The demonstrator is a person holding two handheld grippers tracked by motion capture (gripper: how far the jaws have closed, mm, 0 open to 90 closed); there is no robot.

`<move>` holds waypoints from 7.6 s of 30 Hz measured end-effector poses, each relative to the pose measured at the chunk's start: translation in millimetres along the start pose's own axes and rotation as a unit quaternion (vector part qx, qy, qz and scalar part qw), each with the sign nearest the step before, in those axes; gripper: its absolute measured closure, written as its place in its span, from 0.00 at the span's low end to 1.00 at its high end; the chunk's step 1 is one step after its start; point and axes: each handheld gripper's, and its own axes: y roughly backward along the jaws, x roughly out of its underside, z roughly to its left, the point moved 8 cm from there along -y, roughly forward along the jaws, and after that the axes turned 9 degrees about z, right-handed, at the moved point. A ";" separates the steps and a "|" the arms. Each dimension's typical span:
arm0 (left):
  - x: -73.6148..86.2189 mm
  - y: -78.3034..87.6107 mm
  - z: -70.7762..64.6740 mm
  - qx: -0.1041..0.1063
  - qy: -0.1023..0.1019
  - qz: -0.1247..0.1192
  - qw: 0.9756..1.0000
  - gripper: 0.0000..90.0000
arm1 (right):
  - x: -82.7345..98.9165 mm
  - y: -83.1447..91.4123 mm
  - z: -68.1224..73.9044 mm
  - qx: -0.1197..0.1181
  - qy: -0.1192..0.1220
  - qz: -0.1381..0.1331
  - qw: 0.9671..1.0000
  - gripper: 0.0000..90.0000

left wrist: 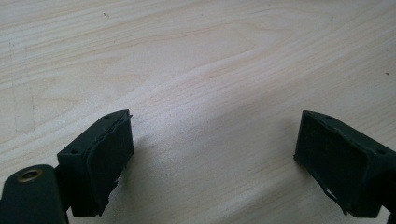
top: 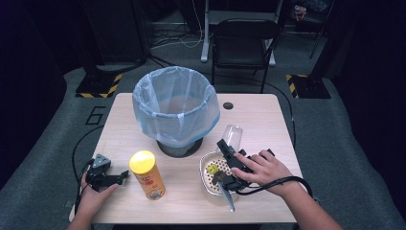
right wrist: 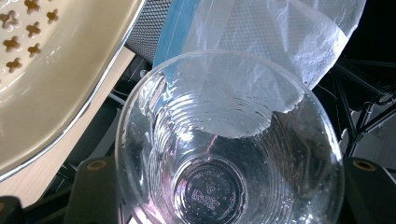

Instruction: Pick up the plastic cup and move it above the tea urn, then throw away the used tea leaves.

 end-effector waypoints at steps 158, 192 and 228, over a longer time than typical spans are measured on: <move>0.2 0.1 -0.2 -0.001 0.001 0.001 1.000 0.12 | 14.1 -160.8 -177.8 -0.307 -0.760 -0.165 0.549 0.35; 0.3 0.3 -3.0 0.001 0.001 0.008 1.000 0.10 | 14.2 -143.9 -166.6 -0.358 -0.739 -0.155 0.549 0.17; -33.6 46.6 -42.7 0.085 -0.010 -0.044 0.995 0.09 | 65.1 -43.5 -46.7 -0.314 -0.759 -0.101 0.561 0.29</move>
